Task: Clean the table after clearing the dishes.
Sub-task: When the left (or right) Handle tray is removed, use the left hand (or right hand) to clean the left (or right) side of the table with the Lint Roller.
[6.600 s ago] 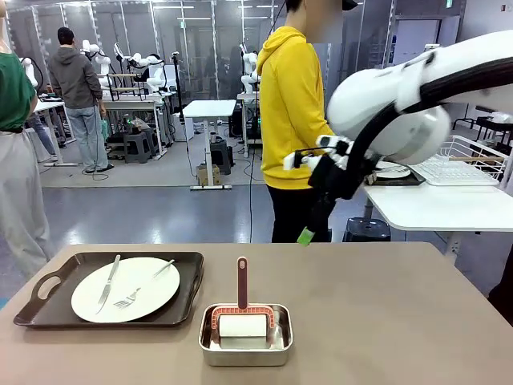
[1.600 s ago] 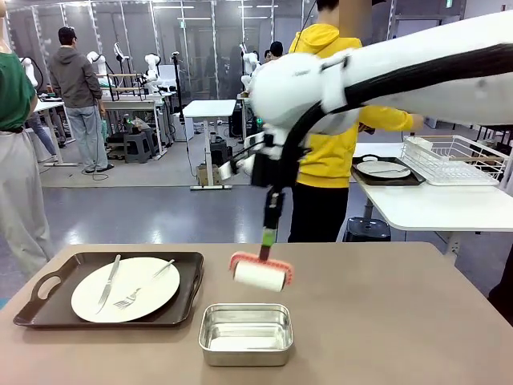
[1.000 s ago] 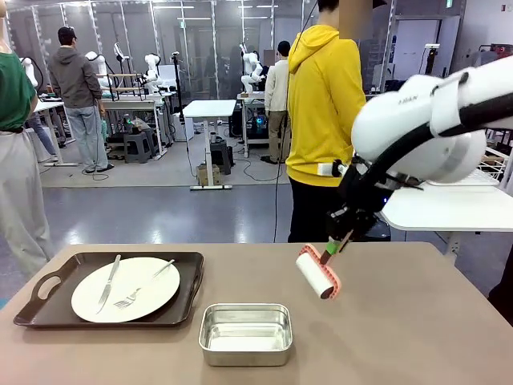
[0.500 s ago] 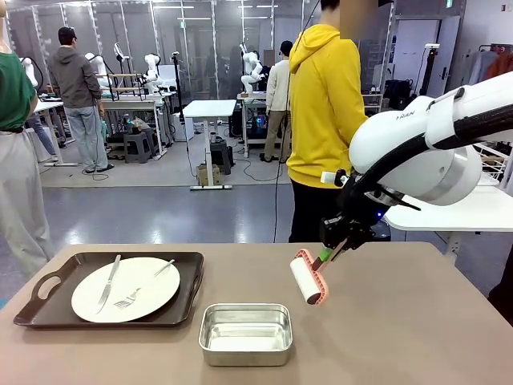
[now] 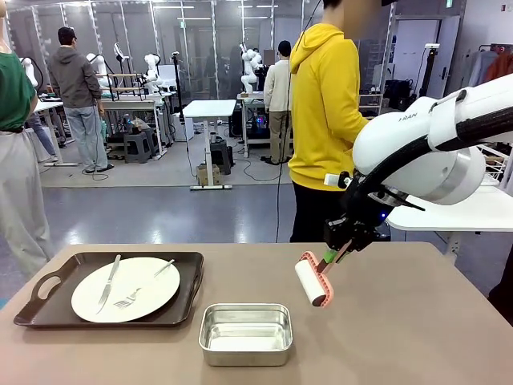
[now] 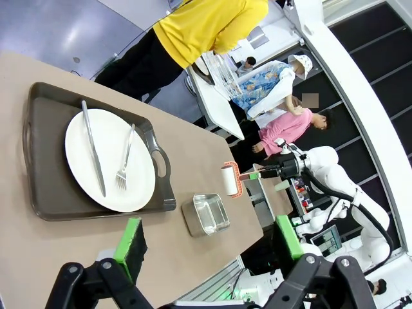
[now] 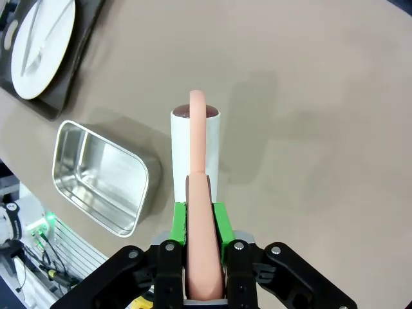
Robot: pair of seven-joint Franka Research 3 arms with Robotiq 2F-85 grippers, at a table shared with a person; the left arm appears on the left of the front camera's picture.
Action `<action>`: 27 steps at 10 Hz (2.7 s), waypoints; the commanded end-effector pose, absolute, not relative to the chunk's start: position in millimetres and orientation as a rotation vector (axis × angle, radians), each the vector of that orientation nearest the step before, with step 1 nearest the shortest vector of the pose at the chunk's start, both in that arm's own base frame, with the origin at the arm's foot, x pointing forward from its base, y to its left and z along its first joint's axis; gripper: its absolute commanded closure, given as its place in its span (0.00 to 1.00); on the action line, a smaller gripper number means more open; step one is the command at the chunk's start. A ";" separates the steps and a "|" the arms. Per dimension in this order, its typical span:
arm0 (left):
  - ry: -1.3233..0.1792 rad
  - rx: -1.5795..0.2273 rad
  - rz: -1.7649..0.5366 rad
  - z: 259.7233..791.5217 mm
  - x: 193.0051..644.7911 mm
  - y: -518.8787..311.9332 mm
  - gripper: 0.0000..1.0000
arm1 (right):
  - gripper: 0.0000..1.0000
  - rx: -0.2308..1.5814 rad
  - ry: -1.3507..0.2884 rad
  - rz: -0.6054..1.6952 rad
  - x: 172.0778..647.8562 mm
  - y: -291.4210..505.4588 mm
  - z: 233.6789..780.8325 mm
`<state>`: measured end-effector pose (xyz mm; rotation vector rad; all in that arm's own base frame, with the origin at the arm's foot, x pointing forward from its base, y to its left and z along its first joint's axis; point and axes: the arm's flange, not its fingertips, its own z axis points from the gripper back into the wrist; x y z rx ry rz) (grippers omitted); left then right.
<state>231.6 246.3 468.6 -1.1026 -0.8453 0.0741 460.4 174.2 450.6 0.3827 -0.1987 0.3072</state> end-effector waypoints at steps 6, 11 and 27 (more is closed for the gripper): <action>-0.852 -1.106 0.070 471.0 229.4 248.0 0.00 | 0.79 0.576 0.009 0.030 502.6 146.4 398.8; -0.852 -1.106 0.070 471.0 229.4 248.0 0.00 | 0.79 0.555 0.043 -0.058 510.2 118.3 362.5; -0.852 -1.106 0.070 471.0 229.4 248.0 0.00 | 0.79 0.102 -0.154 -0.122 475.7 -74.4 377.4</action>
